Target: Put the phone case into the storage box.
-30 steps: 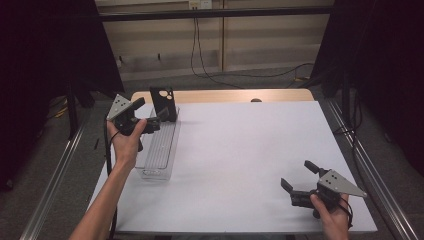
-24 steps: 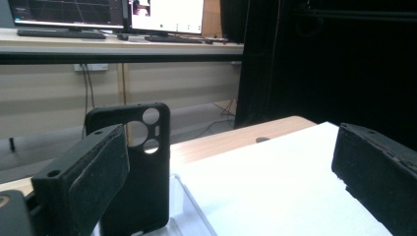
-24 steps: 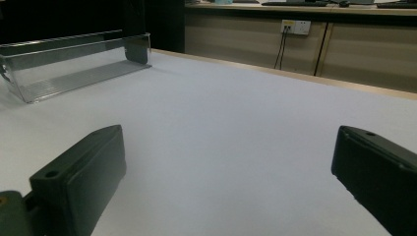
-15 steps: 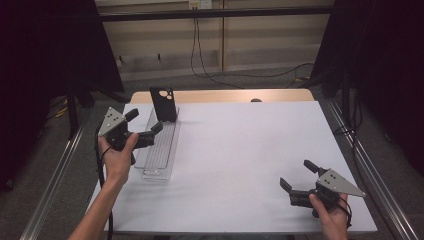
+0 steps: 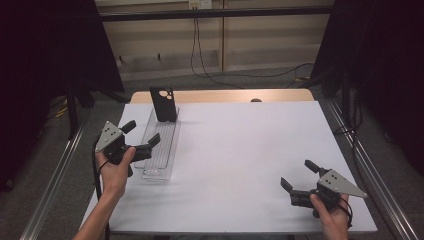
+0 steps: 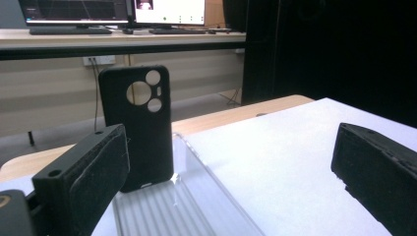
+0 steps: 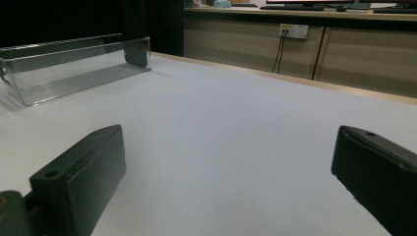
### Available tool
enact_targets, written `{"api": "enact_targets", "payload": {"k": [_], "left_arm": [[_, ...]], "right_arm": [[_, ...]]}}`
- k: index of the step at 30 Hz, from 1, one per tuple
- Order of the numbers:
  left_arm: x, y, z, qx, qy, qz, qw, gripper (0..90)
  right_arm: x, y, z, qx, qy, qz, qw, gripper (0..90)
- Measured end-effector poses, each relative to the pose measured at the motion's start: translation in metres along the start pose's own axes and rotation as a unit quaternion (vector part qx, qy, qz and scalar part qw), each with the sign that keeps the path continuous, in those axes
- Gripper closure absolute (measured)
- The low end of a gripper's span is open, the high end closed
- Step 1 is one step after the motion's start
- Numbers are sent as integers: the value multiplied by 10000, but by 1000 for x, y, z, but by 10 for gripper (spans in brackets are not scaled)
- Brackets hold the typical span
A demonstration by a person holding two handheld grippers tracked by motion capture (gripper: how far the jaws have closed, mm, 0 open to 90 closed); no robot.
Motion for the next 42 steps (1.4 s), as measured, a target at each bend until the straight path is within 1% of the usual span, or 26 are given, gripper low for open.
{"api": "enact_targets", "payload": {"k": [1, 3, 4, 7, 11, 13, 15, 17, 18, 19, 21, 23, 24, 25, 27, 28, 29, 31, 33, 35, 36, 38, 40, 41, 42], "left_arm": [[2, 0, -2, 25, 9, -5, 10000, 11], [4, 0, -4, -19, -43, 27, 10000, 11], [6, 0, -6, -21, -26, 53, 10000, 11], [9, 1, -14, 61, -34, 79, 9999, 11], [13, 0, -23, 53, -76, 76, 9999, 11], [16, 0, -30, 144, -121, 53, 9998, 12], [18, 1, -35, 119, -112, 86, 9998, 11], [21, 1, -39, 83, -177, 74, 9998, 11], [22, 1, -41, 96, -170, 89, 9998, 12], [24, 1, -43, 68, -186, 95, 9998, 11], [28, 1, -47, 24, -190, 153, 9997, 11], [31, 1, -51, 62, -197, 182, 9996, 11], [33, 1, -52, 43, -226, 214, 9995, 11], [35, 1, -54, 82, -202, 255, 9994, 11], [38, 2, -58, 144, -246, 240, 9993, 11], [40, 2, -60, 124, -245, 260, 9993, 11], [41, 2, -62, 126, -263, 237, 9993, 11], [44, 3, -65, 162, -277, 224, 9992, 11], [47, 5, -68, 100, -339, 242, 9991, 12], [51, 6, -72, 86, -398, 245, 9989, 12], [54, 7, -73, 140, -373, 236, 9989, 13], [58, 7, -74, 116, -374, 286, 9988, 16], [60, 7, -76, 166, -323, 317, 9988, 16], [61, 7, -77, 213, -270, 288, 9990, 15], [62, 7, -76, 183, -276, 266, 9991, 15]], "right_arm": [[0, 0, 0, 0, -5, -6, 10000, 0], [0, 0, 0, -8, -11, -10, 10000, 0], [0, 0, 0, -8, -15, -11, 10000, 0], [1, 0, -1, 8, -31, 0, 10000, 0], [2, 0, -1, 11, -43, -1, 10000, 0], [3, 0, -1, 12, -40, -12, 10000, 0], [3, 0, -1, 5, -39, -17, 10000, 0], [3, 0, -1, -3, -40, -36, 10000, 0], [4, 0, -1, 0, -38, -37, 10000, 0], [4, 0, -1, 6, -38, -35, 10000, 0], [4, 0, -1, 4, -38, -31, 10000, 0], [4, 0, -1, 7, -41, -33, 10000, 0], [4, 0, -1, 6, -41, -32, 10000, 0], [4, 0, -1, 8, -43, -35, 10000, 0], [4, 0, -1, 10, -40, -28, 10000, 0], [4, -1, -1, 16, -39, -14, 10000, 0], [3, -1, -1, 13, -38, -22, 10000, 0], [3, -1, -1, 13, -47, -9, 10000, 0], [3, -1, -1, 13, -42, -14, 10000, 0], [4, -1, -1, 16, -37, -24, 10000, 0], [4, -1, -1, 23, -37, -16, 10000, 0], [5, 0, -1, 12, -44, -34, 10000, 0], [5, 0, -2, 16, -48, -39, 10000, 0], [5, 0, -1, 5, -45, -40, 10000, 0], [5, -1, -1, 16, -45, -37, 10000, 0]]}}
Point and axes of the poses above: each handheld gripper's, and its own axes: x roughly backward along the jaws, z roughly out of its top, y roughly to its right, the point moved 3 cm from there along -x, roughly forward along the jaws, and after that the axes turned 13 degrees about x, right-handed, at the moved point
